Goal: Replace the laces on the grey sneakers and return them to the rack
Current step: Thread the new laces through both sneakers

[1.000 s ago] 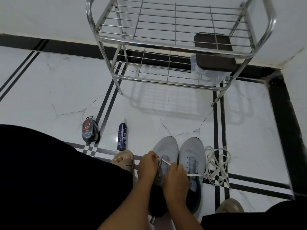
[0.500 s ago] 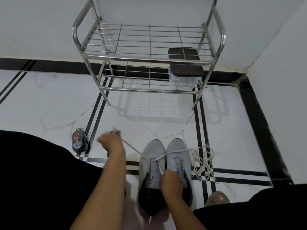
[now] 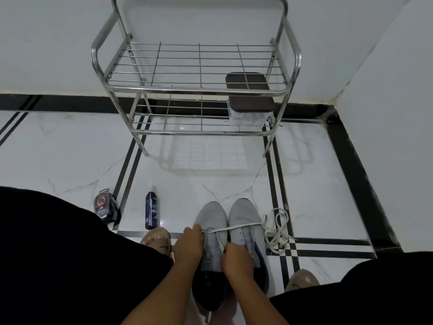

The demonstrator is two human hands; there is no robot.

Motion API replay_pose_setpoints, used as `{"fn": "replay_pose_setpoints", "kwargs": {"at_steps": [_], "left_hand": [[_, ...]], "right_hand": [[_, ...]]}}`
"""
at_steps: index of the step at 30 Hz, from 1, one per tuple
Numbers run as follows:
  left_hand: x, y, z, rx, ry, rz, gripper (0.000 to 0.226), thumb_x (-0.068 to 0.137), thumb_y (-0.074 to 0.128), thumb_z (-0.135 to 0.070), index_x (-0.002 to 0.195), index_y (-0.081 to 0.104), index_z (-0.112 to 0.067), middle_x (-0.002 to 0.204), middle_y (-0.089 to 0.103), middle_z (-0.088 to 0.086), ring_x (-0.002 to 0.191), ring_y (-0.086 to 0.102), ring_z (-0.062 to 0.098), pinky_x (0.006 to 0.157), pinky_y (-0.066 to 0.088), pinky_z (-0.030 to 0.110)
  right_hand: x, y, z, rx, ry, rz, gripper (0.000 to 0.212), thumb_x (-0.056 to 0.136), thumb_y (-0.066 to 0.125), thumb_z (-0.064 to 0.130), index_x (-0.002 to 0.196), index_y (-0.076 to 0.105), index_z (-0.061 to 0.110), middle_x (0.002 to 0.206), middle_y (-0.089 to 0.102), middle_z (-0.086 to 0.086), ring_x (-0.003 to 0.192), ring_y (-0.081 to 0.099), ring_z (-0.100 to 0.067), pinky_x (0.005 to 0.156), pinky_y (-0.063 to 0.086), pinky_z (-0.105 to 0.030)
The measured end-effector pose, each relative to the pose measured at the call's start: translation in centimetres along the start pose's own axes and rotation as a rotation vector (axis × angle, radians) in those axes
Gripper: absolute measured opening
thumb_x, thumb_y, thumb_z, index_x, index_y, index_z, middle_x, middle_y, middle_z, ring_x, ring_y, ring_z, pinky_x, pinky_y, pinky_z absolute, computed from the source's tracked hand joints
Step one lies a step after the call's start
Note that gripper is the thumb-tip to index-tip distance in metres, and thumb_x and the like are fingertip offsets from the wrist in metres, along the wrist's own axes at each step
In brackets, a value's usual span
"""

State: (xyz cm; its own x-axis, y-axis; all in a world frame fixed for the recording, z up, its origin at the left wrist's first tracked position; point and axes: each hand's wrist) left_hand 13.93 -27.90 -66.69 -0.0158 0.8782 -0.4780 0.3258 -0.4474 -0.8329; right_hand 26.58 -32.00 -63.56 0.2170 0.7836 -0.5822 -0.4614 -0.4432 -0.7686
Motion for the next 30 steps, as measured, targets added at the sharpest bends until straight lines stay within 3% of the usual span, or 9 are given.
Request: {"fn": "replay_pose_setpoints", "kwargs": {"at_steps": [4, 8, 10, 13, 16, 19, 21, 24, 30], "left_hand": [[0.9, -2.4, -0.5, -0.244, -0.141, -0.129, 0.018, 0.095, 0.038, -0.017, 0.096, 0.056, -0.013, 0.099, 0.061, 0.008, 0.092, 0.060, 0.029, 0.075, 0.046, 0.034], [2.9, -6.5, 1.0, -1.110, -0.646, -0.524, 0.020, 0.097, 0.032, -0.017, 0.097, 0.051, -0.011, 0.103, 0.066, 0.018, 0.092, 0.062, 0.034, 0.083, 0.049, 0.041], [4.3, -8.3, 2.7, -1.369, -0.750, -0.556, 0.019, 0.094, 0.034, -0.014, 0.089, 0.052, -0.011, 0.119, 0.061, 0.025, 0.105, 0.061, 0.039, 0.092, 0.049, 0.046], [4.6, -8.9, 3.3, -1.223, -0.812, -0.587, 0.034, 0.098, 0.035, -0.015, 0.126, 0.042, 0.003, 0.132, 0.049, 0.027, 0.116, 0.053, 0.042, 0.097, 0.045, 0.047], [2.4, -6.9, 1.2, -0.780, -0.623, -0.510, 0.052, 0.095, 0.047, -0.021, 0.142, 0.025, -0.014, 0.142, 0.037, 0.020, 0.117, 0.051, 0.041, 0.096, 0.042, 0.051], [1.3, -2.7, 0.4, -0.050, -0.264, -0.352, 0.047, 0.095, 0.049, -0.033, 0.141, 0.039, -0.031, 0.156, 0.019, 0.010, 0.137, 0.032, 0.032, 0.106, 0.034, 0.051], [0.9, -0.8, -0.1, 0.170, -0.055, -0.198, 0.034, 0.096, 0.042, -0.041, 0.127, 0.053, -0.034, 0.148, 0.038, 0.001, 0.139, 0.030, 0.025, 0.109, 0.029, 0.043], [0.6, 0.2, 0.0, 0.128, -0.027, -0.084, 0.028, 0.097, 0.039, -0.037, 0.112, 0.058, -0.024, 0.119, 0.061, 0.002, 0.113, 0.056, 0.025, 0.093, 0.042, 0.036], [1.8, -0.7, 1.2, -0.472, -0.345, -0.037, 0.009, 0.091, 0.046, -0.019, 0.087, 0.052, -0.015, 0.090, 0.063, 0.009, 0.086, 0.060, 0.029, 0.073, 0.051, 0.033]], "right_hand": [[0.3, 0.1, -0.3, 0.047, 0.026, 0.009, 0.024, 0.095, 0.049, 0.020, 0.111, 0.065, 0.013, 0.111, 0.066, -0.006, 0.101, 0.063, -0.022, 0.077, 0.050, -0.028], [0.7, 0.0, -0.6, 0.089, 0.076, 0.039, 0.025, 0.092, 0.049, 0.018, 0.109, 0.067, 0.014, 0.109, 0.067, -0.007, 0.099, 0.064, -0.024, 0.074, 0.050, -0.028], [0.8, 0.0, -0.7, 0.091, 0.083, 0.043, 0.025, 0.092, 0.048, 0.018, 0.108, 0.067, 0.015, 0.109, 0.067, -0.007, 0.099, 0.064, -0.024, 0.072, 0.050, -0.028], [0.9, 0.1, -0.5, 0.084, 0.089, 0.038, 0.026, 0.093, 0.049, 0.021, 0.111, 0.066, 0.016, 0.111, 0.066, -0.007, 0.102, 0.063, -0.025, 0.074, 0.049, -0.028], [1.0, 0.2, -0.5, 0.077, 0.091, 0.040, 0.027, 0.093, 0.049, 0.025, 0.112, 0.065, 0.016, 0.111, 0.066, -0.007, 0.101, 0.063, -0.025, 0.077, 0.052, -0.030], [1.1, 0.3, -0.5, 0.059, 0.085, 0.035, 0.028, 0.093, 0.049, 0.025, 0.115, 0.065, 0.017, 0.114, 0.066, -0.006, 0.104, 0.062, -0.025, 0.078, 0.051, -0.030], [1.2, 0.3, -0.6, 0.055, 0.080, 0.031, 0.028, 0.094, 0.049, 0.025, 0.116, 0.064, 0.017, 0.116, 0.065, -0.006, 0.107, 0.061, -0.025, 0.080, 0.050, -0.030], [1.2, 0.4, -0.7, 0.059, 0.078, 0.024, 0.028, 0.093, 0.049, 0.024, 0.115, 0.065, 0.017, 0.115, 0.065, -0.007, 0.107, 0.061, -0.025, 0.080, 0.050, -0.030], [1.2, 0.5, -0.8, 0.093, 0.082, 0.032, 0.027, 0.091, 0.049, 0.021, 0.111, 0.067, 0.017, 0.110, 0.067, -0.008, 0.102, 0.063, -0.026, 0.075, 0.049, -0.028]]}}
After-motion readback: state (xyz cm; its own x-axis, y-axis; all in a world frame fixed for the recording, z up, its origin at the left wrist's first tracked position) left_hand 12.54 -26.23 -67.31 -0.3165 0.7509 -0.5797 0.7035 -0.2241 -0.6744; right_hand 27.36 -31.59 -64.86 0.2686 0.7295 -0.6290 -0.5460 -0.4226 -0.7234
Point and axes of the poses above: each hand's wrist, its own x-axis towards the middle knuckle, its own y-axis out of the palm, z = x × y
